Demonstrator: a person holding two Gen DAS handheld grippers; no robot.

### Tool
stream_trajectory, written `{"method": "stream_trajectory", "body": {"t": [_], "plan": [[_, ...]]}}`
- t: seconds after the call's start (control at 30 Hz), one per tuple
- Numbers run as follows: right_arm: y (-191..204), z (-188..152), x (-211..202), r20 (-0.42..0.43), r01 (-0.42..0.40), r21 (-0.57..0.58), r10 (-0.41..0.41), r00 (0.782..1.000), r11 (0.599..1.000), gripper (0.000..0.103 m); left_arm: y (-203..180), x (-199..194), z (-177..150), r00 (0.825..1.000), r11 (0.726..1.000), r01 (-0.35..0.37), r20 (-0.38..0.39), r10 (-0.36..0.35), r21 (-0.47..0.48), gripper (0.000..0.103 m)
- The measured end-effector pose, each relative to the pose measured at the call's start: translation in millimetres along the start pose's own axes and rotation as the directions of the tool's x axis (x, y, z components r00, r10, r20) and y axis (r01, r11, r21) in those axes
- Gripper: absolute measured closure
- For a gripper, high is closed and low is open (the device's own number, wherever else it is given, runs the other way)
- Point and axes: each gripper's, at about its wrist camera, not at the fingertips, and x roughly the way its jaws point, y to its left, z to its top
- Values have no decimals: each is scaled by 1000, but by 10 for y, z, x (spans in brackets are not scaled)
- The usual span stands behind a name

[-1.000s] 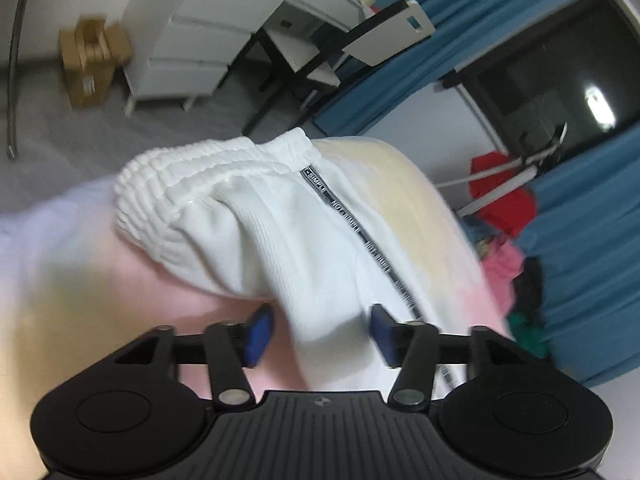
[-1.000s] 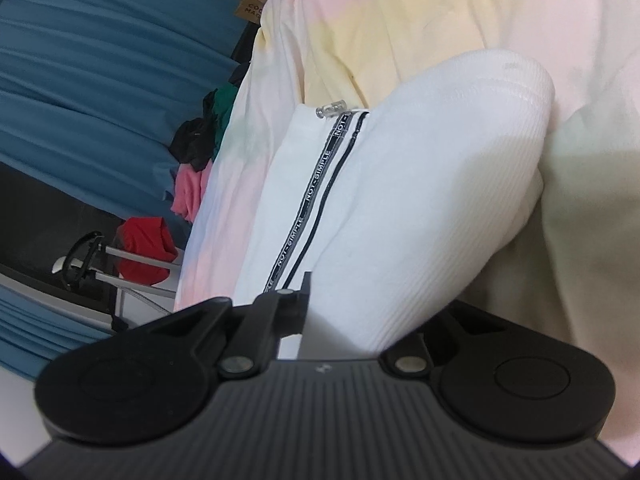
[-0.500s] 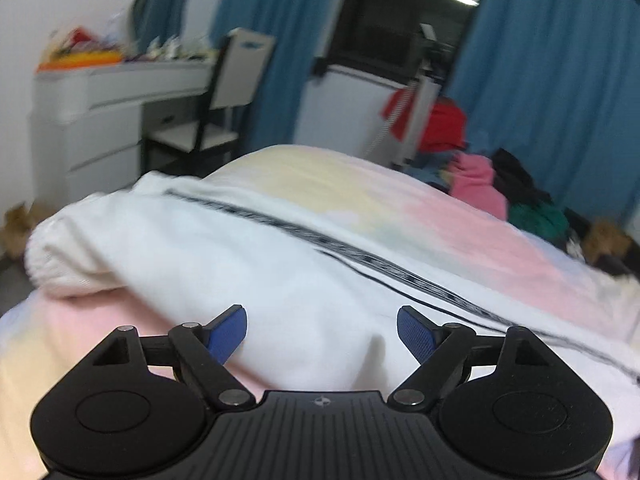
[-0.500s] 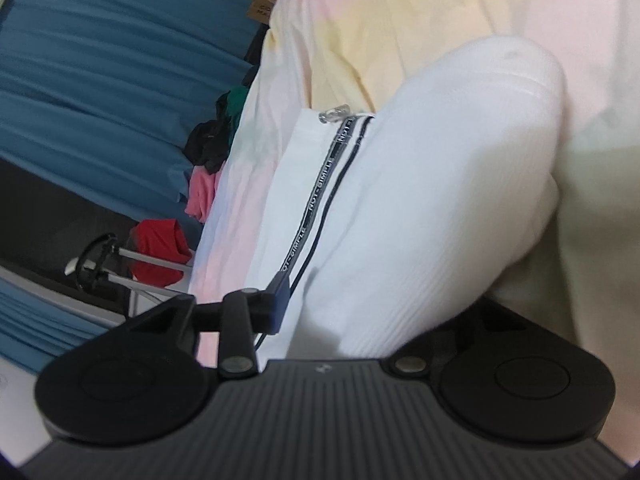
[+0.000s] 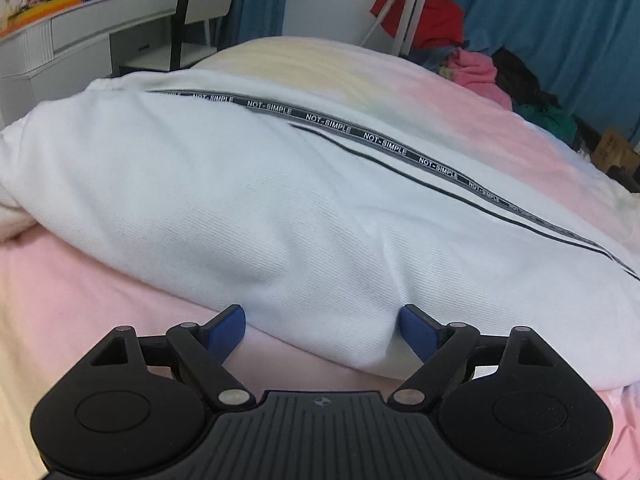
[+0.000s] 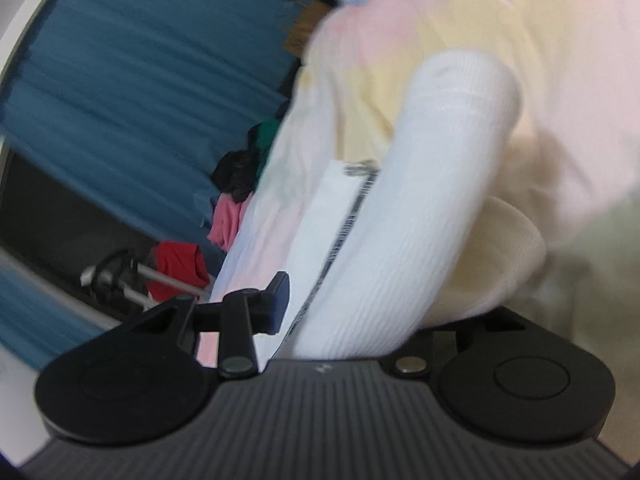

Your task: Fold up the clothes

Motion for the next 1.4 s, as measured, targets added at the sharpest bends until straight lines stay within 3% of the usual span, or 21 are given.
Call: {"method": "stream_trajectory", "body": {"t": [0.13, 0.23, 0.37, 0.47, 0.6, 0.73, 0.83, 1.0, 1.17, 1.3, 1.4], "plan": [[-205, 69, 22, -13, -24, 116, 26, 1000, 993, 61, -110, -81, -25, 999, 999, -18, 48, 16, 49, 17], [-153, 58, 31, -20, -8, 62, 10, 1000, 998, 61, -235, -201, -44, 994, 994, -34, 109, 22, 103, 17], [-12, 11, 73, -21, 55, -55, -57, 998, 997, 63, -374, -417, -95, 983, 987, -6, 182, -24, 162, 17], [73, -12, 100, -16, 107, -129, -110, 994, 986, 74, -411, -556, -109, 972, 980, 5, 229, -52, 201, 17], [154, -17, 108, 8, 149, -186, -151, 989, 971, 83, -464, -497, -35, 961, 977, 10, 268, -69, 214, 17], [227, -34, 84, 35, 176, -231, -172, 984, 957, 85, -517, -433, 43, 949, 974, 13, 305, -84, 226, 17], [241, -56, 28, 48, 189, -249, -183, 982, 950, 85, -567, -216, 188, 952, 973, -27, 302, -45, 229, 17], [322, -116, 51, 73, 221, -294, -209, 975, 930, 85, -608, 317, 249, 982, 961, -82, 184, 33, 263, 13], [481, -227, -14, 147, 300, -411, -262, 954, 861, 85, -540, 458, 271, 989, 965, -51, 147, 13, 259, 12], [844, -438, -86, 275, 390, -566, -280, 920, 726, 85, -555, 453, 270, 988, 963, -54, 152, 13, 264, 12], [1222, -711, -236, 394, 454, -667, -237, 888, 591, 85, -539, 446, 302, 989, 962, -43, 148, 3, 268, 11]]}}
